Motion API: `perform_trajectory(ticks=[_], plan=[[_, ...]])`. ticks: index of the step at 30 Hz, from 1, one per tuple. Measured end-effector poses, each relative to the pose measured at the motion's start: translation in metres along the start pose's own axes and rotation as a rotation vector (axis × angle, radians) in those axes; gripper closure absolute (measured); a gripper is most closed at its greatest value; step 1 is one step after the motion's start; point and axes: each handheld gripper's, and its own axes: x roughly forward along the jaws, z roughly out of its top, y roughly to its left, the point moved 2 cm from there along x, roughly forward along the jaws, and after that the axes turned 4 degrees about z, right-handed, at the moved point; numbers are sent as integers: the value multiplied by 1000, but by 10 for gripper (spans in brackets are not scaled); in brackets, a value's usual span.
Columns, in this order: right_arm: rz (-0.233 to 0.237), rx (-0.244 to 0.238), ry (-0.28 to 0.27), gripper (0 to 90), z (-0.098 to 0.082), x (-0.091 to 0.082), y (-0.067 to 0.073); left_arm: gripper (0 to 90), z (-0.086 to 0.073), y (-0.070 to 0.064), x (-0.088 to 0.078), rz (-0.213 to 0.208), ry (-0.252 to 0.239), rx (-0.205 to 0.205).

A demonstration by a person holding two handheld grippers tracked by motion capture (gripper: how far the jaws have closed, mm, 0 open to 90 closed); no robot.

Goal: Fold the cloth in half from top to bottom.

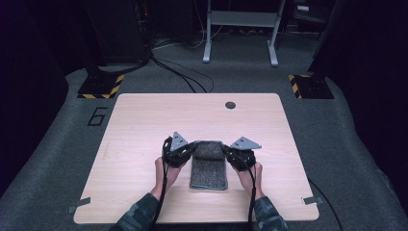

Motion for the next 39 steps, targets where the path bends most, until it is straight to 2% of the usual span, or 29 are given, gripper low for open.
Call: perform_trajectory(ticks=[4,8,11,20,21,26,27,28,30,31,32,33,34,35,36,37,39], plan=[[5,-4,14,860,-7,-4,4,838,-7,-6,-3,-16,19,1],[2,-4,-9,859,-13,-11,8,832,-12,-13,-5,-32,16,-15],[12,-1,11,857,-22,-14,14,831,-19,-19,-8,-45,31,-2],[26,-3,54,853,-39,-18,22,815,-34,-24,-8,-77,76,-12],[26,-3,56,851,-40,-18,23,813,-36,-25,-7,-74,76,-28],[39,0,76,833,-49,-20,27,784,-42,-26,-9,-88,94,-43],[41,5,84,820,-54,-23,27,759,-45,-27,-11,-103,104,-60],[47,9,87,808,-55,-24,28,738,-45,-27,-11,-103,104,-60],[55,21,83,780,-58,-30,28,648,-46,-28,-17,-138,123,-77],[55,21,83,780,-58,-30,28,586,-46,-28,-17,-138,123,-77],[64,28,82,755,-59,-34,28,586,-46,-28,-21,-145,128,-79],[80,40,70,739,-60,-39,28,518,-46,-28,-24,-158,128,-95],[116,83,36,723,-60,-48,26,486,-45,-28,-27,-167,123,-101],[129,101,26,716,-59,-53,25,450,-42,-27,-34,-169,109,-113],[129,101,26,716,-59,-53,25,421,-42,-27,-34,-169,109,-113],[138,125,1,691,-55,-60,23,399,-40,-25,-37,-177,101,-124],[140,133,-17,683,-52,-62,22,381,-34,-22,-41,-165,78,-138]])
